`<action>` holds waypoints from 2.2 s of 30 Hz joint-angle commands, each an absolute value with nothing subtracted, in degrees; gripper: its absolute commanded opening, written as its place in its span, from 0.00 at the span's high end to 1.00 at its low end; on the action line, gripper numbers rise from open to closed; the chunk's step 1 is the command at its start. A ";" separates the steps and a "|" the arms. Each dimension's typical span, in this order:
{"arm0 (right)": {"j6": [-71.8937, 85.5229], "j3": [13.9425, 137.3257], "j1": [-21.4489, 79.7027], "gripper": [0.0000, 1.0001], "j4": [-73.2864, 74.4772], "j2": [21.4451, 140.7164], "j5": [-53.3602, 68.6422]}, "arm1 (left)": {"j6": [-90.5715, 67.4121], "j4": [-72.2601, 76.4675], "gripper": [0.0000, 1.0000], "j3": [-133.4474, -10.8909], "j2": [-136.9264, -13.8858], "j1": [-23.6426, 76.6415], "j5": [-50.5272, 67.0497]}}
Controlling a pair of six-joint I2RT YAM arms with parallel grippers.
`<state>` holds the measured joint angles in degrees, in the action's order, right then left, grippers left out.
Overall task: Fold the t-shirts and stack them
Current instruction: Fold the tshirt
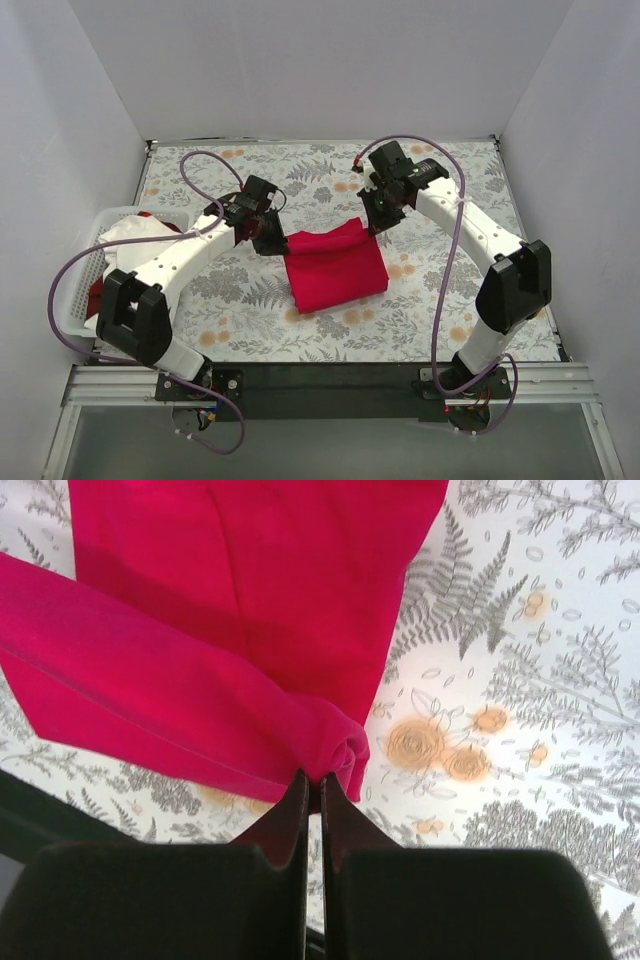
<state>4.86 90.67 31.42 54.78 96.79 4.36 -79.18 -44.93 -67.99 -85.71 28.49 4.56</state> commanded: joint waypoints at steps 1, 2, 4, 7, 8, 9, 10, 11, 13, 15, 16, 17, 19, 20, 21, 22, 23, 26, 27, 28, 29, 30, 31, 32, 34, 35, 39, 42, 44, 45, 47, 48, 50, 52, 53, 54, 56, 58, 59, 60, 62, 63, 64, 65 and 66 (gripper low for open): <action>2.90 91.41 29.97 0.99 47.92 98.35 4.75 | -77.52 -40.43 1.00 -68.03 -87.36 26.81 0.97; 2.55 90.88 29.71 0.99 47.12 98.87 4.92 | -77.43 -39.91 1.00 -68.11 -87.80 26.37 0.88; 2.37 90.70 29.09 0.99 44.66 100.36 5.10 | -77.34 -38.06 1.00 -68.29 -89.47 26.02 0.70; 2.20 90.70 28.30 0.99 42.81 102.64 5.54 | -77.26 -35.69 1.00 -68.29 -91.75 25.58 -1.84; 2.28 90.44 28.13 0.99 41.32 103.09 5.54 | -76.91 -35.07 1.00 -68.29 -92.63 25.40 -2.02; 2.29 90.35 27.78 0.99 40.70 104.23 5.71 | -76.90 -33.94 1.00 -68.20 -93.33 25.31 -2.20; 2.37 90.26 27.60 0.99 40.08 104.76 5.71 | -76.82 -33.49 1.00 -68.29 -94.99 25.14 -2.89; 2.55 89.74 27.51 0.99 38.86 105.29 5.80 | -76.73 -33.14 1.00 -68.29 -95.62 24.96 -3.42; 2.99 89.04 27.07 0.99 37.27 106.52 5.89 | -76.90 -32.17 1.00 -68.64 -97.81 24.70 -4.65; 3.86 87.11 26.63 0.99 34.21 107.05 6.15 | -76.91 -31.12 1.00 -68.90 -99.05 24.61 -5.27; 4.13 86.49 26.37 0.99 33.32 107.31 6.33 | -76.99 -30.77 1.00 -69.25 -99.49 24.61 -5.53; 4.57 85.96 26.19 0.99 32.44 107.49 6.42 | -77.08 -30.59 1.00 -69.34 -100.19 24.70 -5.97; 5.53 84.65 25.75 0.99 30.50 108.19 7.03 | -76.99 -29.80 1.00 -69.43 -100.55 24.61 -6.68; 5.62 84.29 25.66 0.99 30.15 108.28 7.29 | -76.99 -29.71 1.00 -69.52 -100.72 24.70 -7.03; 5.80 84.03 25.49 0.99 29.97 108.63 7.47 | -76.91 -29.45 1.00 -69.43 -100.81 24.70 -7.38; 6.32 83.50 25.40 0.99 29.45 108.72 7.56 | -76.56 -29.36 1.00 -69.43 -100.81 24.61 -7.47; 6.59 83.32 25.23 0.98 29.36 108.72 7.56 | -76.38 -29.44 0.99 -69.52 -100.90 24.70 -7.56; 7.82 82.53 25.22 0.83 28.83 107.15 7.30 | -76.11 -29.88 0.83 -69.61 -100.02 24.70 -7.47; 8.17 82.01 25.22 0.82 28.48 105.14 6.42 | -76.20 -29.80 0.76 -69.26 -98.45 24.61 -7.38; 8.52 81.65 25.22 0.81 28.04 104.16 5.63 | -76.20 -29.53 0.71 -69.08 -97.65 24.61 -7.30; 9.48 80.78 25.22 0.78 27.25 103.02 4.75 | -76.03 -29.36 0.66 -68.82 -96.60 24.61 -7.12; 9.84 80.34 25.14 0.77 26.99 100.92 3.96 | -75.94 -29.01 0.61 -68.38 -95.63 24.70 -7.03; 10.45 79.81 25.05 0.76 26.81 99.85 2.48 | -75.85 -28.92 0.52 -67.94 -93.45 24.70 -6.77; 10.98 79.20 24.96 0.73 26.28 98.97 1.94 | -75.68 -28.65 0.47 -67.42 -92.21 24.70 -6.51; 12.13 76.91 24.44 0.68 25.40 96.07 1.85 | -75.15 -27.25 0.42 -65.23 -89.49 24.70 -5.63; 12.48 75.95 24.35 0.65 24.88 95.19 1.85 | -74.97 -26.64 0.39 -64.34 -86.95 24.70 -4.41; 14.06 68.50 23.12 0.61 18.31 90.02 4.64 | -74.45 -20.94 0.39 -58.90 -81.22 24.79 0.52; 15.81 63.82 21.10 0.58 6.91 87.98 20.49 | -74.09 -14.71 0.42 -54.68 -79.89 24.87 7.19; 18.36 61.35 20.48 0.58 2.31 88.59 26.17 | -74.97 -11.44 0.46 -52.57 -80.85 24.79 8.96; 19.50 61.09 20.48 0.58 -2.07 90.16 30.11 | -76.01 -7.95 0.50 -52.04 -82.34 24.87 10.01; 21.08 60.73 20.48 0.56 -6.65 92.19 33.64 | -76.81 -3.28 0.55 -52.03 -84.45 24.52 11.33; 21.96 60.73 20.30 0.56 -8.59 94.72 35.23 | -77.16 -1.95 0.59 -52.29 -87.07 24.35 12.38; 24.51 61.08 20.13 0.56 -14.74 97.63 39.10 | -77.96 2.17 0.64 -52.99 -89.72 23.65 13.09; 26.71 61.52 19.51 0.56 -18.70 102.11 41.56 | -78.40 4.56 0.70 -53.79 -93.40 22.68 13.27; 28.98 62.05 18.99 0.56 -22.11 105.44 42.18 | -78.75 6.57 0.73 -54.05 -94.73 22.24 13.45; 29.87 62.75 18.72 0.56 -23.11 107.38 42.88 | -78.92 7.29 0.74 -54.66 -96.05 21.80 13.71; 30.84 64.50 17.59 0.56 -24.77 110.81 42.80 | -79.10 8.17 0.78 -55.45 -100.80 20.57 13.18; 32.52 64.77 16.62 0.56 -26.62 115.12 42.80 | -79.01 8.52 0.79 -56.51 -104.13 19.69 13.36; 32.95 65.04 15.57 0.55 -27.50 116.35 42.63 | -78.93 8.70 0.81 -56.95 -107.11 18.90 13.19; 33.39 65.30 15.03 0.56 -28.47 118.37 42.45 | -78.75 8.61 0.82 -57.39 -108.36 18.55 13.27; 34.01 65.74 14.15 0.56 -28.56 119.96 42.45 | -78.75 7.83 0.82 -59.14 -111.51 17.76 13.88; 34.36 65.92 13.28 0.55 -28.74 120.75 42.80 | -78.84 6.95 0.82 -59.67 -111.97 17.49 14.06; 34.71 65.92 12.92 0.55 -28.74 120.85 43.15 | -78.66 6.68 0.82 -60.20 -112.15 17.40 14.32; 34.89 65.74 12.31 0.55 -28.74 120.68 43.33 | -78.58 6.51 0.80 -60.38 -112.15 17.40 14.50; 34.89 65.57 12.30 0.54 -28.74 119.46 43.42 | -78.40 6.33 0.79 -60.64 -111.28 17.40 14.59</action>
